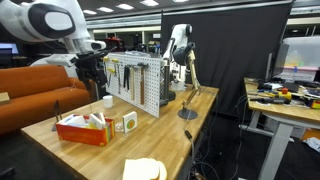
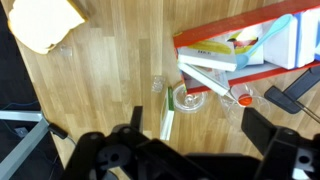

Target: Move the green book forward. Pick up the yellow book from the book holder and put it on the table.

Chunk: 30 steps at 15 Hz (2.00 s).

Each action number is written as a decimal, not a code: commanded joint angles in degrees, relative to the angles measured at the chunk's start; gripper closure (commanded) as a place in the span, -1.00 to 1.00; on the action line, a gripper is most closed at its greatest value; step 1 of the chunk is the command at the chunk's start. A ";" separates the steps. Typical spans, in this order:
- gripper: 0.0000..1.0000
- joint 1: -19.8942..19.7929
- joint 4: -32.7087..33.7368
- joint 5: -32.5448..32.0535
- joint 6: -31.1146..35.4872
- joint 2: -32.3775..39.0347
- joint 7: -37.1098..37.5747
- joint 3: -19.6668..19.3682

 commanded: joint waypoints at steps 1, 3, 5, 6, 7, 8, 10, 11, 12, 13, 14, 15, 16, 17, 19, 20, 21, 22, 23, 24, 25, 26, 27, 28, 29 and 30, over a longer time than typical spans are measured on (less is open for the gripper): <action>-1.00 -0.26 9.31 -7.34 1.35 11.56 3.51 -0.01; -1.00 0.99 6.88 -4.53 1.12 9.46 2.00 -1.08; -1.00 1.04 6.83 -4.49 1.12 9.63 1.99 -1.14; -1.00 1.00 6.50 -4.51 1.05 8.77 2.01 -1.09; -1.00 1.00 6.31 -4.51 1.02 8.22 2.02 -1.04; -1.00 1.00 6.09 -4.52 1.02 7.87 2.02 -1.02; -1.00 0.81 5.88 -6.40 1.53 8.06 4.24 -0.99; -1.00 0.84 6.30 -6.16 1.73 8.64 5.14 -0.98; -1.00 0.64 7.04 -8.10 2.96 9.84 7.24 -1.05; -1.00 0.68 8.07 -8.83 3.47 11.12 8.38 -1.13; -1.00 0.74 9.48 -10.57 4.01 12.80 10.10 -1.29; -1.00 0.92 10.95 -11.92 4.25 14.50 11.34 -1.59; -1.00 1.19 12.62 -13.43 4.45 16.39 12.57 -2.05; -1.00 1.60 14.72 -14.25 4.31 18.73 13.36 -2.56; -1.00 2.82 19.03 -15.81 3.63 23.60 15.27 -4.00; -1.00 3.55 21.30 -15.31 3.13 26.08 15.64 -4.75; -1.00 4.37 23.32 -14.63 2.85 28.38 15.94 -5.54; -1.00 5.03 25.31 -13.20 2.32 30.60 15.83 -5.98; -1.00 5.82 27.00 -12.59 2.08 32.54 16.21 -6.61; -1.00 6.63 28.87 -12.03 1.73 34.56 16.63 -7.28; -1.00 7.11 30.36 -11.12 1.37 36.25 16.77 -7.63; -1.00 7.55 31.82 -10.22 1.01 37.75 17.01 -8.05; -1.00 7.92 33.08 -9.39 0.73 39.15 17.01 -8.48; -1.00 8.11 34.23 -8.46 0.35 40.39 16.87 -8.87; -1.00 8.33 35.18 -7.77 0.06 41.45 16.80 -9.29; -1.00 8.36 36.02 -7.00 -0.24 42.55 16.54 -9.51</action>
